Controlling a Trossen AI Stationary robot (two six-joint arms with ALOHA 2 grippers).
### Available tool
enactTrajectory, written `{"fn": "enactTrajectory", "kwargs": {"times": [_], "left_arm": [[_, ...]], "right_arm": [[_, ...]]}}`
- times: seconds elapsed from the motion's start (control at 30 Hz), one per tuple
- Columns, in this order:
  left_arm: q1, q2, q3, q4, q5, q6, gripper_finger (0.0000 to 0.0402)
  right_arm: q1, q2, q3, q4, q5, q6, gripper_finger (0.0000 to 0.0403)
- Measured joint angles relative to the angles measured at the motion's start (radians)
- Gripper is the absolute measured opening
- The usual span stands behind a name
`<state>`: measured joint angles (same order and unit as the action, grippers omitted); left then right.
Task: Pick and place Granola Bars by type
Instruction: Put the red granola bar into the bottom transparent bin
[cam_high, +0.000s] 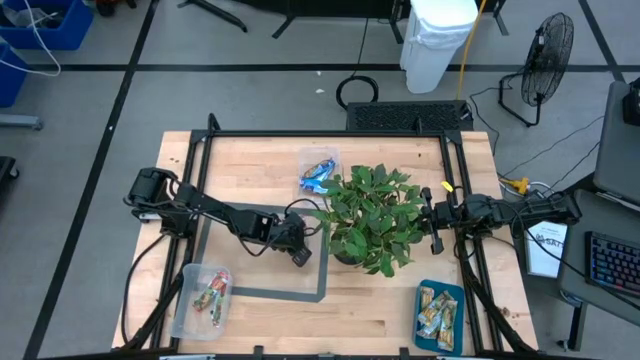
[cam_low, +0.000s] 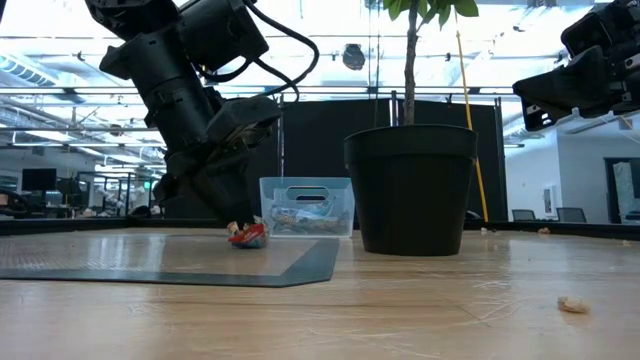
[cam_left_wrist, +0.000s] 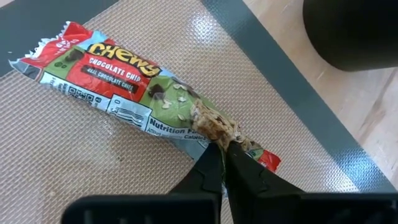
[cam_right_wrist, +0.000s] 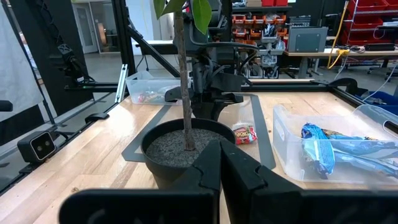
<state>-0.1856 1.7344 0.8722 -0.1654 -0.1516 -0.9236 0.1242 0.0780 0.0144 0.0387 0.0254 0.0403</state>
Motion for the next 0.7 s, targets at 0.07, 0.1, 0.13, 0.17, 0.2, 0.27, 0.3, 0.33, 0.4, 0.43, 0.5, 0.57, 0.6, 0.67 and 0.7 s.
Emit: {"fn": "enactTrajectory", "kwargs": {"times": [0.07, 0.1, 0.13, 0.17, 0.2, 0.27, 0.3, 0.33, 0.4, 0.43, 0.5, 0.57, 0.6, 0.67, 0.7], "left_arm": [[0.0, 0.0, 0.0, 0.0, -0.001, 0.005, 0.001], [0.0, 0.0, 0.0, 0.0, -0.002, 0.005, 0.0009], [0.0, 0.0, 0.0, 0.0, -0.002, 0.005, 0.0007], [0.0, 0.0, 0.0, 0.0, -0.002, 0.005, 0.0006], [0.0, 0.0, 0.0, 0.0, -0.002, 0.005, 0.0006], [0.0, 0.0, 0.0, -0.001, -0.003, 0.005, 0.0008], [0.0, 0.0, 0.0, -0.001, -0.003, 0.005, 0.0009], [0.0, 0.0, 0.0, -0.001, -0.003, 0.005, 0.0009], [0.0, 0.0, 0.0, -0.001, -0.003, 0.005, 0.0006], [0.0, 0.0, 0.0, -0.001, -0.003, 0.005, 0.0005], [0.0, 0.0, 0.0, -0.001, -0.003, 0.005, 0.0006], [0.0, 0.0, 0.0, -0.001, -0.003, 0.005, 0.0009], [0.0, 0.0, 0.0, -0.001, -0.003, 0.005, 0.0009], [0.0, 0.0, 0.0, -0.002, -0.004, 0.005, 0.0006], [0.0, 0.0, 0.0, -0.002, -0.004, 0.005, 0.0005]], "right_arm": [[0.0, 0.0, 0.0, 0.0, 0.0, 0.0, 0.0], [0.0, 0.0, 0.0, 0.0, 0.0, 0.0, 0.0], [0.0, 0.0, 0.0, 0.0, 0.0, 0.0, 0.0], [0.0, 0.0, 0.0, 0.0, 0.0, 0.0, 0.0], [0.0, 0.0, 0.0, 0.0, 0.0, 0.0, 0.0], [0.0, 0.0, 0.0, 0.0, 0.0, 0.0, 0.0], [0.0, 0.0, 0.0, 0.0, 0.0, 0.0, 0.0], [0.0, 0.0, 0.0, 0.0, 0.0, 0.0, 0.0], [0.0, 0.0, 0.0, 0.0, 0.0, 0.0, 0.0], [0.0, 0.0, 0.0, 0.0, 0.0, 0.0, 0.0], [0.0, 0.0, 0.0, 0.0, 0.0, 0.0, 0.0], [0.0, 0.0, 0.0, 0.0, 0.0, 0.0, 0.0], [0.0, 0.0, 0.0, 0.0, 0.0, 0.0, 0.0], [0.0, 0.0, 0.0, 0.0, 0.0, 0.0, 0.0], [0.0, 0.0, 0.0, 0.0, 0.0, 0.0, 0.0]]}}
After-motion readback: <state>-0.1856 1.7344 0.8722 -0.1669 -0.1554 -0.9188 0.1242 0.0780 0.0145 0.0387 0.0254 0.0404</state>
